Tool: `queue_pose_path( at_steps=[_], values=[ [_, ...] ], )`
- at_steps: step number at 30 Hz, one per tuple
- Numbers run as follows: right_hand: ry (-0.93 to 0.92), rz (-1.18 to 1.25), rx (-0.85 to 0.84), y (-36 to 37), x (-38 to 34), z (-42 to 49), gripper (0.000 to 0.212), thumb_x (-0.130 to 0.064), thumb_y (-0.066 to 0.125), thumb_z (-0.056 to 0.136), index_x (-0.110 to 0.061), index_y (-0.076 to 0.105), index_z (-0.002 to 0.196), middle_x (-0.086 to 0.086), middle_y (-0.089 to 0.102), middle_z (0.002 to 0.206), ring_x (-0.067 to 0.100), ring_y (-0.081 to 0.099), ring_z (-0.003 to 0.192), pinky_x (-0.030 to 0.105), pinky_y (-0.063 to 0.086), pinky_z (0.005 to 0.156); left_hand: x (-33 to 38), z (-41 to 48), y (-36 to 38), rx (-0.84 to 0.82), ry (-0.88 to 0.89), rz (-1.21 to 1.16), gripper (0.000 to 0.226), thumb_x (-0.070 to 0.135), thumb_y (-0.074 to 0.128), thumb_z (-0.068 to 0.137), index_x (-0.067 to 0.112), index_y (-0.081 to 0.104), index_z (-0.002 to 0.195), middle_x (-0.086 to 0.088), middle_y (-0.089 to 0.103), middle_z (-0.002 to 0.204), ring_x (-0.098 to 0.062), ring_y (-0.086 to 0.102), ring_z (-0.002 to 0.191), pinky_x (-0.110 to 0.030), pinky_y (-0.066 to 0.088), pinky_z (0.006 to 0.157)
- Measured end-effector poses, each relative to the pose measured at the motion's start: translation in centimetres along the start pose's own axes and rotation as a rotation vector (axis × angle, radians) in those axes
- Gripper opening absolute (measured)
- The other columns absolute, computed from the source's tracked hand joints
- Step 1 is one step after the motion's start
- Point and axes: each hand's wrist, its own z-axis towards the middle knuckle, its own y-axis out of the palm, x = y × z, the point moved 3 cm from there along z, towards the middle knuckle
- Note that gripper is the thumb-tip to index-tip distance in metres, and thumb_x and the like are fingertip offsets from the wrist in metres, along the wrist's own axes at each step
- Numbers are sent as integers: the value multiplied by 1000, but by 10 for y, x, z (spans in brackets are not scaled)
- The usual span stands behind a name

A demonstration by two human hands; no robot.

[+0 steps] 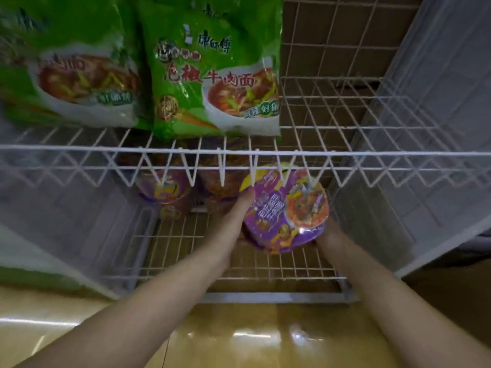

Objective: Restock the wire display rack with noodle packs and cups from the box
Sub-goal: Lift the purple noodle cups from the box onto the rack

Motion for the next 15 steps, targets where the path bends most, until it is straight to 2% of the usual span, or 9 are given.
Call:
queue_pose_path(
  at_steps=[1,3,6,9,11,13,15],
  values=[
    [25,37,6,2,0,3,15,-12,47,101,-12,62,107,7,67,99,16,63,77,31,52,64,-6,3,1,-17,-24,-34,46,57,58,83,28,62,119,3,73,112,-16,69,97,-33,54,81],
    [44,29,49,4,0,7,24,-32,47,101,-18,63,90,7,69,90,17,64,74,29,51,59,-9,10,7,-18,-44,-72,44,61,55,86,29,63,116,3,72,110,-17,67,96,-41,55,86],
    [71,77,104,-1,12,19,37,-43,41,102,-19,64,86,6,69,86,19,65,76,28,50,59,-5,29,20,27,-46,-119,42,61,53,87,29,63,112,10,68,99,-8,61,86,-30,51,69],
    [36,222,132,-7,12,26,45,-56,37,99,-23,67,93,2,71,92,21,67,86,37,55,72,-9,46,28,54,-20,-175,43,60,48,91,26,64,112,5,68,105,-10,61,87,-28,49,70],
    [-22,237,111,-12,11,27,54,-66,35,94,-25,66,109,1,69,109,20,64,101,44,53,87,-13,52,33,76,-2,-215,41,51,47,95,22,62,120,1,67,115,-15,62,97,-26,47,70],
    [-44,161,74,-16,11,26,67,-74,35,87,-25,62,124,1,65,122,18,61,111,43,51,88,-27,57,34,62,11,-160,34,34,55,92,21,60,123,-1,64,125,-15,60,104,-27,47,75],
    [-62,89,30,-16,10,27,70,-77,33,84,-30,58,130,-2,63,126,15,59,115,41,49,89,-40,63,36,34,13,0,41,25,65,78,31,57,118,5,63,124,-14,59,103,-35,49,88]
  ],
)
